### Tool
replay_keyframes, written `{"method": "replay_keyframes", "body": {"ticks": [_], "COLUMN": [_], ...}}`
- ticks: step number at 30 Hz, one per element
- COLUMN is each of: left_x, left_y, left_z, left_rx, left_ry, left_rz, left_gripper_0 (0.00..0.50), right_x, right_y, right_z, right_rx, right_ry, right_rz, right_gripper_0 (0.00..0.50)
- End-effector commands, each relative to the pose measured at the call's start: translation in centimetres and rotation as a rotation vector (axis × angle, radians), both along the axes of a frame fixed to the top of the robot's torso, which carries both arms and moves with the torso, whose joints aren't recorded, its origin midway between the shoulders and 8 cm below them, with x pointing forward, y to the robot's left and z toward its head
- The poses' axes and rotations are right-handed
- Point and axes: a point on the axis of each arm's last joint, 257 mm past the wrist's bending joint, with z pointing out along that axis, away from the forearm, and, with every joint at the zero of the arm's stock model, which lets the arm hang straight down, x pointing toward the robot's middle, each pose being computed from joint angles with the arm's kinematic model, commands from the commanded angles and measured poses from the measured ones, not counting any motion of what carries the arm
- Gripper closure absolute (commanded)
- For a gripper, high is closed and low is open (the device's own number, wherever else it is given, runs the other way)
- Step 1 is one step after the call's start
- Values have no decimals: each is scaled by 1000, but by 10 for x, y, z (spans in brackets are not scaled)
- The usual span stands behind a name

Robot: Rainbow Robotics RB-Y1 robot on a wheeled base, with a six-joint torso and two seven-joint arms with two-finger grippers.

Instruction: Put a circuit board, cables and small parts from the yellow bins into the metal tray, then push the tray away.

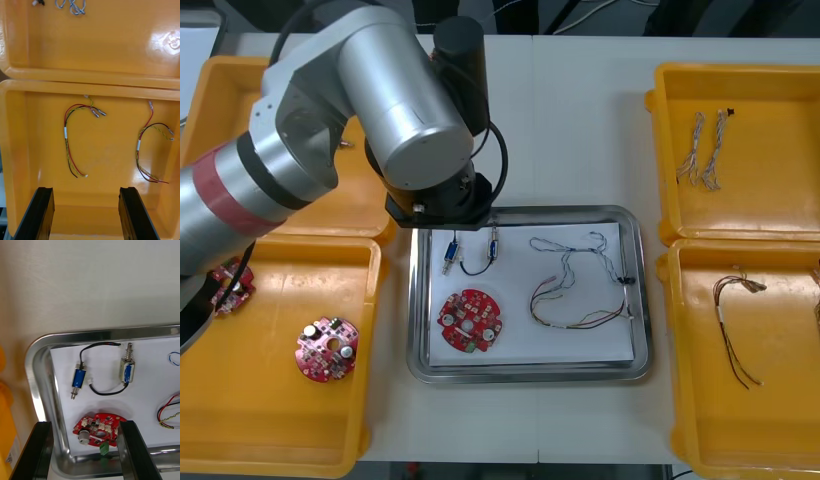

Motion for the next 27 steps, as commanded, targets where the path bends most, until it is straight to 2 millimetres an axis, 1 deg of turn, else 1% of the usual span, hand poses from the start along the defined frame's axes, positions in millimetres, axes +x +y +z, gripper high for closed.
{"method": "replay_keyframes", "body": {"ticks": [1, 3, 5, 6, 8, 9, 11, 13, 14, 15, 17, 18, 20, 21, 27], "left_x": [1, -1, -4, -5, -9, -9, -8, -8, -8, -7, -8, -8, -9, -10, -15], "left_y": [30, 39, 55, 59, 79, 81, 92, 97, 105, 108, 119, 122, 134, 136, 165], "left_z": [33, 35, 35, 36, 37, 38, 43, 46, 48, 50, 51, 52, 53, 53, 54], "left_rx": [-37, -41, -33, -27, 16, 15, 3, -5, -10, -10, -11, -13, -17, -19, -15], "left_ry": [-37, -43, -42, -42, -26, -27, -34, -40, -45, -49, -46, -48, -54, -55, -66], "left_rz": [55, 60, 74, 73, 66, 63, 63, 65, 62, 63, 58, 61, 66, 72, 80], "left_gripper_0": [0, 0, 0, 0, 0, 0, 0, 0, 0, 0, 0, 0, 0, 0, 0], "right_x": [-4, -4, -3, -4, -3, -3, -3, -3, -1, -1, 1, 1, 3, 4, 4], "right_y": [24, 33, 48, 52, 65, 68, 81, 87, 99, 103, 118, 122, 136, 139, 175], "right_z": [0, 1, 3, 2, 3, 4, 3, 2, 3, 3, 4, 4, 5, 4, -4], "right_rx": [-68, -75, -90, -91, -101, -101, -109, -113, -124, -129, -148, -154, -170, -176, -216], "right_ry": [10, 9, 1, 4, 1, 0, 6, 10, 9, 9, 11, 9, 2, 2, -2], "right_rz": [162, 199, 254, 268, 316, 326, 371, 395, 436, 452, 507, 521, 571, 582, 712], "right_gripper_0": [0, 0, 0, 0, 0, 0, 0, 0, 0, 0, 0, 0, 0, 0, 0]}}
